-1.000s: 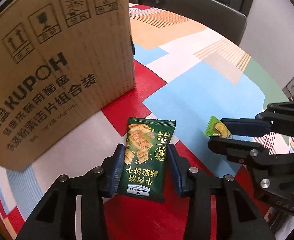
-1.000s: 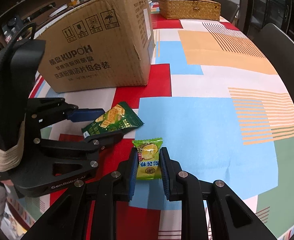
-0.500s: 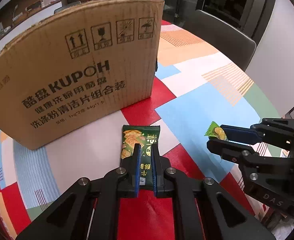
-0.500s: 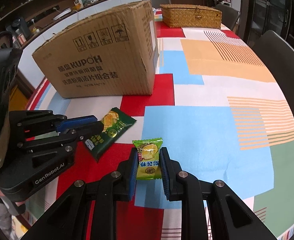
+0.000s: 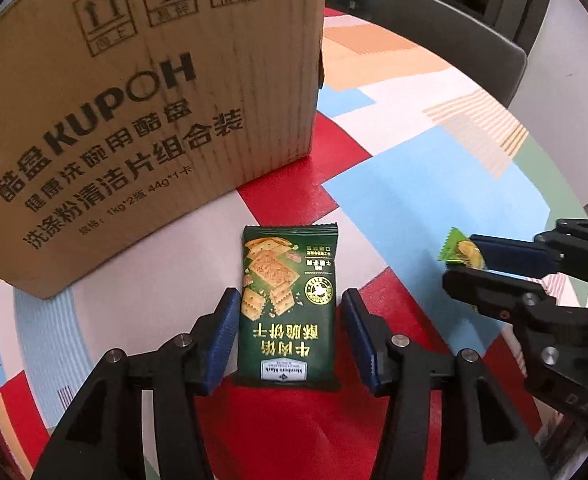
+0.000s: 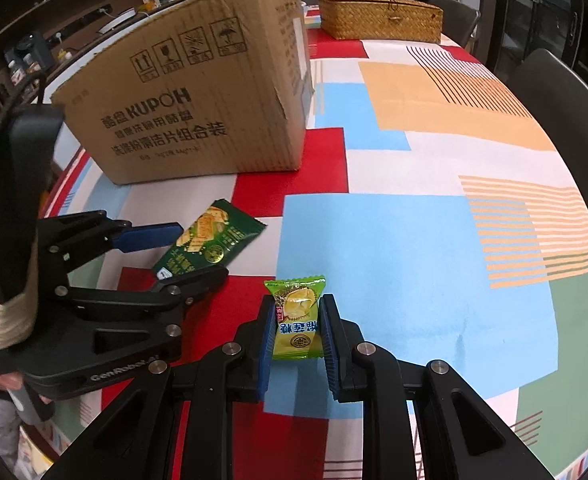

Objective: Organize snacks
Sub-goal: 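Carry the candy and green cracker pack over the box and open both tools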

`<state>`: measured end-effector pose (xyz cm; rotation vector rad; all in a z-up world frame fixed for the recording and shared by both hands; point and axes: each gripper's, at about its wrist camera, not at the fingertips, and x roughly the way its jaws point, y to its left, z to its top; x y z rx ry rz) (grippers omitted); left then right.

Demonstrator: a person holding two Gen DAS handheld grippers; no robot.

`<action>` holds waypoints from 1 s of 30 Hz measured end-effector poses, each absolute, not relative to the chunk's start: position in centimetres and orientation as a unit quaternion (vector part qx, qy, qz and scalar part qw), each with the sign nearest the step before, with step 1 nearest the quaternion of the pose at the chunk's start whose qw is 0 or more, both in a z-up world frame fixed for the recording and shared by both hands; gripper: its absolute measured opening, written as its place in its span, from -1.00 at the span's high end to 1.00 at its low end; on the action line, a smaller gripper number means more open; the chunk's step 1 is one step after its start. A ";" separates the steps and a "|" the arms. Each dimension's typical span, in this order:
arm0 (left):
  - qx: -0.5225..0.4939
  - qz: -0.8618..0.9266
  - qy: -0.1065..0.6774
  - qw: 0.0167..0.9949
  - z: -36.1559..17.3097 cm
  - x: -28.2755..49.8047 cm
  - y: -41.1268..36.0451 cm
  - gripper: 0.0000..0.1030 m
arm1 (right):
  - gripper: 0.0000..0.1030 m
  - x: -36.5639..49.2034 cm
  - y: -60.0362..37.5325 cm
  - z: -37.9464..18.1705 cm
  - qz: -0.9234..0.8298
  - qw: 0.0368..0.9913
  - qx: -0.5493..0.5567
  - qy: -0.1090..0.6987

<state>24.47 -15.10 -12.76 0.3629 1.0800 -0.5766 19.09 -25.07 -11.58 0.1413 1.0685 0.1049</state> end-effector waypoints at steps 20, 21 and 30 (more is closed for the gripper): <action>0.111 -0.240 0.473 0.841 -8.5 22.3 -11.5 0.19 | 0.56 18.6 -25.0 -10.7 0.059 0.863 0.075 0.496; 0.109 -0.238 0.468 0.844 -8.0 22.1 -11.2 0.19 | 0.56 18.6 -25.0 -10.4 0.059 0.865 0.075 0.493; 0.091 -0.223 0.416 0.877 -3.1 20.8 -9.8 0.19 | 0.56 17.9 -24.1 -6.5 0.072 0.889 0.066 0.448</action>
